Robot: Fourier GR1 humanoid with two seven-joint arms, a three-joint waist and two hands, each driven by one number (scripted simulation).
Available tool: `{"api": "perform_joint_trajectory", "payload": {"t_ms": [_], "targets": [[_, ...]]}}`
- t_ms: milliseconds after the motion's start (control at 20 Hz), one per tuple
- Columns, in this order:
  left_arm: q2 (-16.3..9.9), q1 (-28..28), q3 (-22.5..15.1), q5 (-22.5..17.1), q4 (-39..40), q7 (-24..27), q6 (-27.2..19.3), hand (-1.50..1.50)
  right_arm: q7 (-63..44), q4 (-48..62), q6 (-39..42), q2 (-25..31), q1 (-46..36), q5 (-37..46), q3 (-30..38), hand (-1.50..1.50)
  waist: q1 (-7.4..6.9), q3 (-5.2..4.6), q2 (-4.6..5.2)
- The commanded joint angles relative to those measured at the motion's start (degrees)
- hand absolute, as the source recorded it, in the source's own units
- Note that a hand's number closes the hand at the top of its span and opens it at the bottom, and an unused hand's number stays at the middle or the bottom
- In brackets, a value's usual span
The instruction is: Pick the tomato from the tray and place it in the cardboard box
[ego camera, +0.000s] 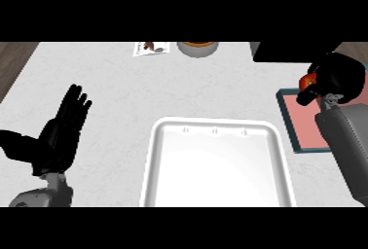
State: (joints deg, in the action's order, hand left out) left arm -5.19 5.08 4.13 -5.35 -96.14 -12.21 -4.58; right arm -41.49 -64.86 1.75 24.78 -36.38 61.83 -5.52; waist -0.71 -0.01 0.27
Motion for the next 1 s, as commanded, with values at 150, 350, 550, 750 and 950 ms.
{"api": "perform_joint_trajectory", "payload": {"t_ms": [150, 350, 550, 750, 950], "targets": [[-0.4, -0.3, 0.2, -0.1, 0.5, 1.6, 1.1, 0.0, 11.0, 15.6, -2.1, 1.5, -0.9, -5.6, 7.1, -1.5, -0.16, 0.05, 0.02], [1.0, 0.8, -0.3, 0.6, 1.8, 1.5, -0.5, 0.0, 16.1, 14.7, -15.9, 0.4, -1.0, -4.6, 8.8, -1.5, -0.2, 0.09, 0.18], [-0.5, 0.9, 0.4, -0.7, 0.3, -0.7, 0.7, 0.0, 20.7, 9.7, -25.3, 0.5, -2.7, -6.6, 11.6, -1.5, -0.4, 0.13, 0.04], [0.5, 1.6, -0.1, 0.7, 1.9, -0.5, -0.8, 0.0, 25.3, 5.0, -29.8, -2.8, -0.9, -14.7, 16.1, -1.5, 0.66, 0.08, -0.17], [-0.4, 0.4, 0.9, -0.6, -0.8, -1.9, -0.2, 0.0, 25.8, -1.1, -28.3, -5.4, -0.5, -25.9, 22.3, -1.5, 1.25, 0.1, -0.6]]}}
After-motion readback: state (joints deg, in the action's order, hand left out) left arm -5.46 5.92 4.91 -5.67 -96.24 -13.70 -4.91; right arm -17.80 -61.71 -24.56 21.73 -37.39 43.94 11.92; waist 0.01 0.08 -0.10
